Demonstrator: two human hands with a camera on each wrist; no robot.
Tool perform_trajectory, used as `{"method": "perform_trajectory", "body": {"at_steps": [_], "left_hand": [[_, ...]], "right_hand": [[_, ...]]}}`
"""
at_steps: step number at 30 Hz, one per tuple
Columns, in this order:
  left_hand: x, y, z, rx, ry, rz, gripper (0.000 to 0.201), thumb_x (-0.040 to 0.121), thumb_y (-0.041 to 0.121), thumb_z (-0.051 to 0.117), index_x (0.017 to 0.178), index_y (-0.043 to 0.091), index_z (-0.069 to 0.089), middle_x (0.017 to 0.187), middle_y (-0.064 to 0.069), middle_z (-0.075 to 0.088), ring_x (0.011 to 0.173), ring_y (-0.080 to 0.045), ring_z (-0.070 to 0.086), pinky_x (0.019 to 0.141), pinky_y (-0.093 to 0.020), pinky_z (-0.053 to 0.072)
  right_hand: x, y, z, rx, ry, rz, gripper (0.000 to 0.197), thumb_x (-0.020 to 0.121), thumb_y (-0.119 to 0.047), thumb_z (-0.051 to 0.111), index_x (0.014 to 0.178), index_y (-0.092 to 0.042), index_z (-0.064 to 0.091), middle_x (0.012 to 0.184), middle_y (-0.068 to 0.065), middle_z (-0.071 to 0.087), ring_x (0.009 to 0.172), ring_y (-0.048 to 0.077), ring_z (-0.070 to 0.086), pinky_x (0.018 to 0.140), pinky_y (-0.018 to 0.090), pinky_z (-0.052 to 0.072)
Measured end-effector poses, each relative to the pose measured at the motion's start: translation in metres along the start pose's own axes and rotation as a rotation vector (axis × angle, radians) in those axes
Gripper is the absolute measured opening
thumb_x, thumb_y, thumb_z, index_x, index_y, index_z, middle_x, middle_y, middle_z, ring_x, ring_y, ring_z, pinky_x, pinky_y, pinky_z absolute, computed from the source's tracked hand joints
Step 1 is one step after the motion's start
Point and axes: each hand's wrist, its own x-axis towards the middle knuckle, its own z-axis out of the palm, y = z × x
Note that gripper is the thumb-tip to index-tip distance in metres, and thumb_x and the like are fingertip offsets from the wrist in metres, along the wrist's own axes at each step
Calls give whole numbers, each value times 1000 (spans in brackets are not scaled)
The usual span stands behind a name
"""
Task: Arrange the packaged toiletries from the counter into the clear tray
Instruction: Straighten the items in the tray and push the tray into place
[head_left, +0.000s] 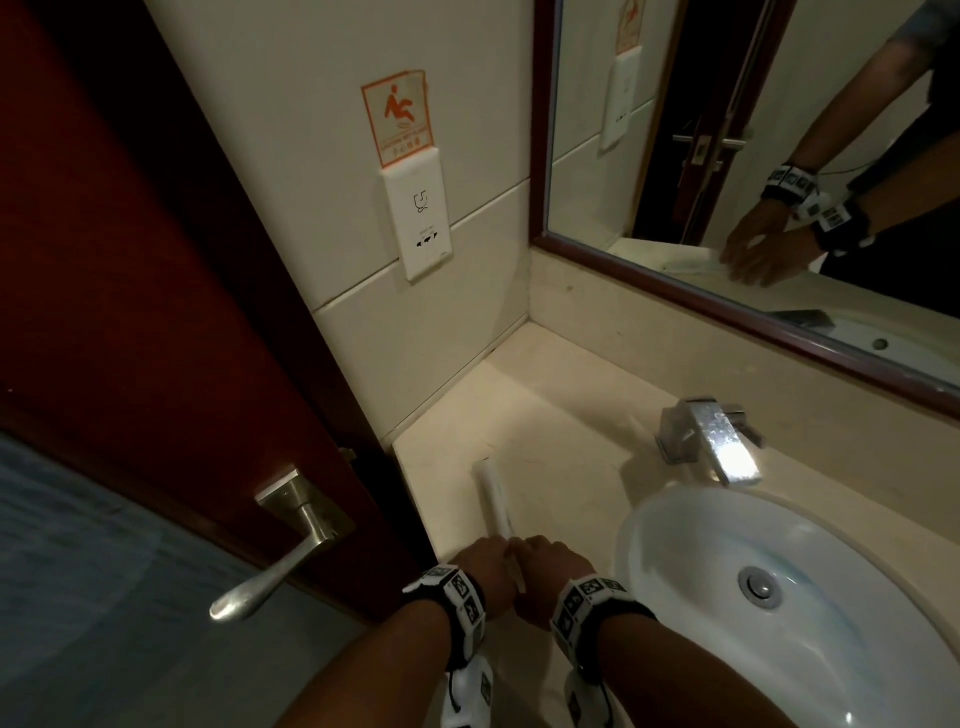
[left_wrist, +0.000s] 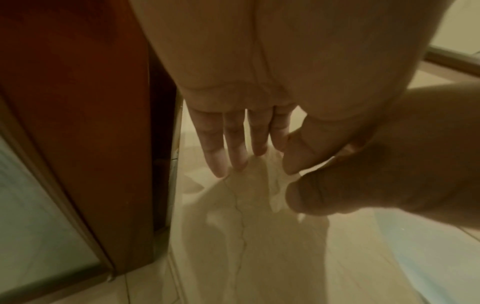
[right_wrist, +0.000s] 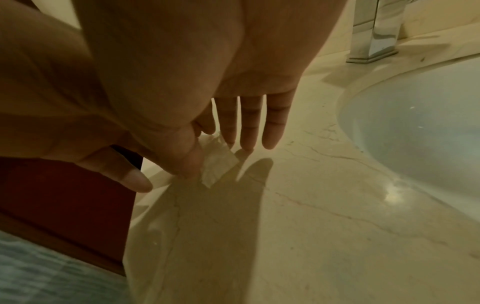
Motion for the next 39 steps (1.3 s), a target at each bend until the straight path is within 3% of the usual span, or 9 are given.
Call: {"method": "perform_trajectory", "body": {"at_steps": [5,11,15,21,23,27,30,35,39], "left_hand": [[-5,-1,2,-113,29,50,37,91,28,58,122,12,44,124,-12,59,113,-30,59,82,-30,44],[-14,14,1,-141,-34,85,42,91,29,57,123,5,45,122,-16,59,108,-31,59,82,-32,45],[-21,23,2,-159,-87,104,48,91,29,58,131,6,44,127,-15,58,112,-30,58,92,-37,48],[-26,29,10,-108,-125,118,36,91,22,57,123,6,50,123,-17,58,107,-29,58,78,-31,42],[-28,34,9,-70,-103,120,36,92,19,55,125,5,52,125,-18,59,112,-32,58,82,-32,44],[-32,37,1,-21,-47,97,44,92,27,56,135,21,46,132,-9,59,117,-27,57,95,-32,48],[-30,41,-4,22,48,140,41,92,30,51,133,25,48,134,-5,56,119,-24,55,97,-32,46],[-29,50,-9,157,221,181,43,89,27,53,131,28,51,141,-1,40,134,-24,34,107,-35,39],[-29,59,-6,294,170,175,54,90,30,51,143,29,40,154,-2,27,144,-26,17,115,-40,30]], "right_hand": [[1,-2,1,5,36,54,55,89,-36,61,140,-26,44,130,5,48,118,27,53,97,40,48],[-8,3,-1,24,56,110,44,91,-35,57,133,-23,50,125,7,54,114,27,60,94,38,50],[-17,9,2,59,81,161,36,94,-39,55,126,-22,52,119,5,62,107,27,64,87,36,51],[-28,15,5,68,51,190,32,98,-38,50,125,-20,52,119,6,66,107,27,65,84,35,49],[-34,18,4,43,50,194,30,98,-31,50,125,-18,49,120,7,65,109,28,64,85,36,49],[-40,25,-3,-5,91,195,31,96,-21,49,126,-19,47,121,6,63,111,28,63,87,37,50],[-47,32,-10,-16,125,184,31,94,-20,51,125,-20,47,119,4,63,110,26,63,85,36,49],[-58,41,-17,-47,168,142,30,94,-16,51,123,-20,47,118,4,62,108,26,63,84,35,49],[-74,54,-20,-85,198,88,30,93,-13,52,122,-19,49,118,5,62,106,28,64,84,36,49]]}}
